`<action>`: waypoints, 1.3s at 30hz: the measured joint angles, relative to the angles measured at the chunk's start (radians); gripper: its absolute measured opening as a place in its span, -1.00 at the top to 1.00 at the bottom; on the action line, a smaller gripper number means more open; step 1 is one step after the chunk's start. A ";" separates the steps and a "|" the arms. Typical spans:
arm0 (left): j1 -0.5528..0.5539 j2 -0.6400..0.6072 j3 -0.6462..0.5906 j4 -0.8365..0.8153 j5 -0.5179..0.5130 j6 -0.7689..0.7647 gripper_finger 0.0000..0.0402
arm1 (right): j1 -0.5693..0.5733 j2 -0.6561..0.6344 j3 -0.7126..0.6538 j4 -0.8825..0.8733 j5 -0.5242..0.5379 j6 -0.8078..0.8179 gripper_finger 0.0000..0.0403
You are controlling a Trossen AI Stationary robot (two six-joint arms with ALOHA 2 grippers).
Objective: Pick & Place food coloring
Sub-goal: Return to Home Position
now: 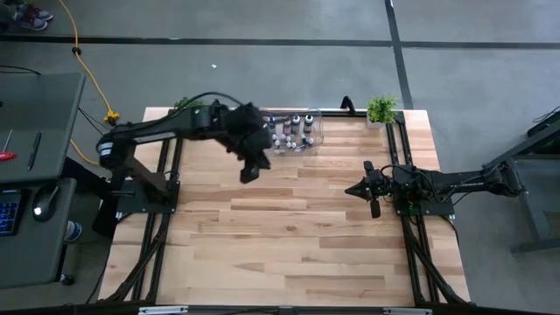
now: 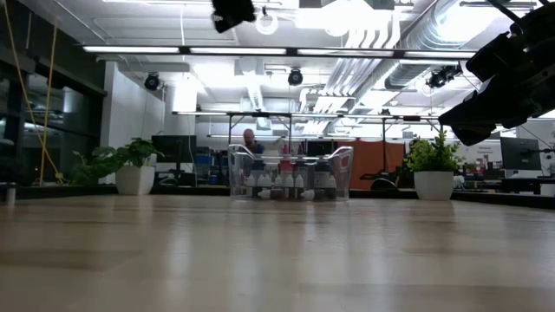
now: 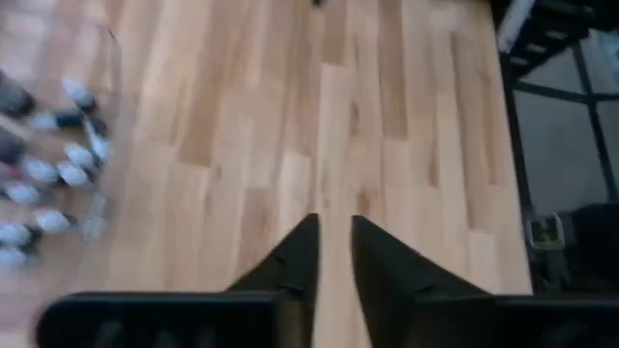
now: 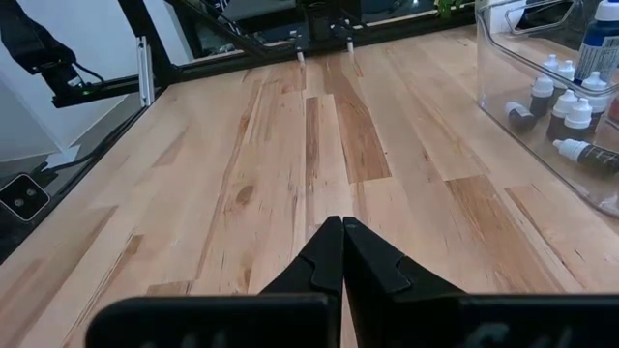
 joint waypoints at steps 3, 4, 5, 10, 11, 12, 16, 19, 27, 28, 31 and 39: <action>-0.027 -0.085 -0.117 0.072 -0.001 -0.030 0.93 | 0.000 0.000 0.000 0.000 0.000 0.000 1.00; -0.034 -0.118 -0.165 0.104 -0.004 -0.044 0.96 | 0.000 0.000 0.000 0.000 0.000 0.000 1.00; -0.041 -0.149 -0.217 0.130 -0.006 -0.058 0.95 | 0.000 0.000 0.000 0.000 0.000 0.000 1.00; -0.097 -0.307 -0.472 0.333 -0.003 -0.111 0.96 | 0.000 0.000 0.000 0.000 0.000 0.000 1.00; -0.107 -0.339 -0.524 0.387 -0.004 -0.124 0.98 | 0.000 0.000 0.000 0.000 0.000 0.000 1.00; -0.116 -0.368 -0.573 0.438 -0.012 -0.138 0.99 | 0.000 0.000 0.000 0.000 0.000 0.000 1.00; -0.155 -0.483 -0.774 0.637 -0.080 -0.183 0.99 | 0.000 0.000 0.000 0.000 0.000 0.000 1.00; -0.179 -0.563 -0.918 0.808 -0.113 -0.197 0.99 | 0.000 0.000 0.000 0.000 0.000 0.000 1.00; -0.182 -0.748 -1.239 1.096 -0.170 -0.198 1.00 | 0.000 0.000 0.000 0.000 0.000 0.000 1.00; -0.182 -0.772 -1.268 1.112 -0.189 -0.198 1.00 | 0.000 0.000 0.000 0.000 0.000 0.000 1.00; -0.181 -0.847 -1.339 1.185 -0.228 -0.191 1.00 | 0.000 0.000 0.000 0.000 0.000 0.000 1.00; -0.181 -1.060 -1.435 1.214 -0.242 -0.164 1.00 | 0.000 0.000 0.000 0.000 0.000 0.000 1.00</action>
